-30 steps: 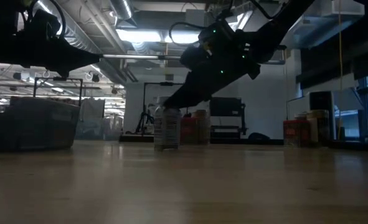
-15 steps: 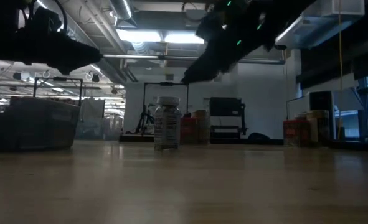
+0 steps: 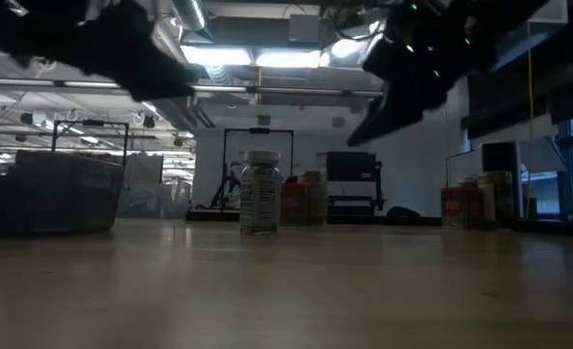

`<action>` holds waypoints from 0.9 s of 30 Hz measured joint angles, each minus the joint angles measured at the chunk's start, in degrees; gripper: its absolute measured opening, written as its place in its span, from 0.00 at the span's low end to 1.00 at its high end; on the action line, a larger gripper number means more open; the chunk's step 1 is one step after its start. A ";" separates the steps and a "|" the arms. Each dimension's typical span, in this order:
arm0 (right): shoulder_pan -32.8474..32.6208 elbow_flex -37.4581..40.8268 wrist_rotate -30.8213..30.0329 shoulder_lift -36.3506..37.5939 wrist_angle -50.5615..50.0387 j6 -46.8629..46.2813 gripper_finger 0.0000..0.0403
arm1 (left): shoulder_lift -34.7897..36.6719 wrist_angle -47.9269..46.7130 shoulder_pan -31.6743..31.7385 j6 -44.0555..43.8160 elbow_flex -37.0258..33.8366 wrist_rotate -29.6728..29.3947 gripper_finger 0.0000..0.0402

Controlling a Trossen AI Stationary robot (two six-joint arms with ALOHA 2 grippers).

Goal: Sort spices by type
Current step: Put the top left white spice bottle into the transparent bin

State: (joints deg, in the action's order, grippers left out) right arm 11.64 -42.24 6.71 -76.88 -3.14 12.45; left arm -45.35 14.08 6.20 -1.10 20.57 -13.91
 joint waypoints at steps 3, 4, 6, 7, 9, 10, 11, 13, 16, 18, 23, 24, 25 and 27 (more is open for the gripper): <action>0.01 3.41 -1.79 -0.01 2.47 -0.06 0.75 | -8.09 -0.19 -1.21 0.00 5.46 0.01 0.66; 0.00 4.31 -2.61 0.00 3.17 -0.06 0.75 | -10.43 -0.22 -1.61 0.01 7.20 0.02 0.66; 0.00 5.64 -3.48 -0.02 3.82 -0.30 0.75 | -14.58 -0.34 -2.53 0.00 10.36 0.02 0.65; 0.00 6.28 -3.67 0.00 3.93 -0.66 0.75 | -16.33 -0.11 -2.98 0.02 11.84 0.03 0.65; 0.00 7.49 -3.66 -0.02 4.71 -1.74 0.75 | -19.18 -0.35 -3.93 0.02 14.05 0.04 0.66; 0.00 8.12 -3.64 -0.02 5.60 -2.01 0.75 | -20.39 -0.26 -4.33 0.11 15.07 0.04 0.66; 0.00 8.82 -3.65 -0.02 6.87 -2.62 0.75 | -21.34 -0.07 -4.65 0.57 15.73 0.04 0.66; 0.00 10.21 -3.65 -0.02 9.16 -3.66 0.75 | -22.77 -0.22 -5.14 1.82 16.36 0.04 0.66; 0.00 12.01 -4.33 -0.03 12.59 -5.02 0.75 | -24.62 -0.23 -5.16 1.68 16.62 -0.18 0.66; 0.00 12.87 -4.78 -0.02 14.22 -6.08 0.75 | -25.94 -0.08 -4.79 0.10 16.62 -0.64 0.66; 0.00 14.43 -4.80 -0.13 19.31 -6.85 0.75 | -29.50 -0.43 -4.27 -0.44 16.88 -0.94 0.66; 0.00 14.64 -4.80 -0.13 20.02 -6.86 0.75 | -29.96 -1.17 -4.27 -0.45 17.55 -1.06 0.66; 0.00 14.69 -4.80 -0.13 20.17 -6.86 0.75 | -30.46 -2.25 -4.27 -0.71 18.65 -1.11 0.66; 0.00 14.69 -4.80 -0.13 20.16 -6.95 0.75 | -31.05 -6.42 -4.27 -1.39 21.21 -1.35 0.66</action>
State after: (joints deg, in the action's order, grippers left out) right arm 11.64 -27.55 1.91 -77.01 17.02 5.50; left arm -76.40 7.67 1.93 -2.50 41.78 -15.26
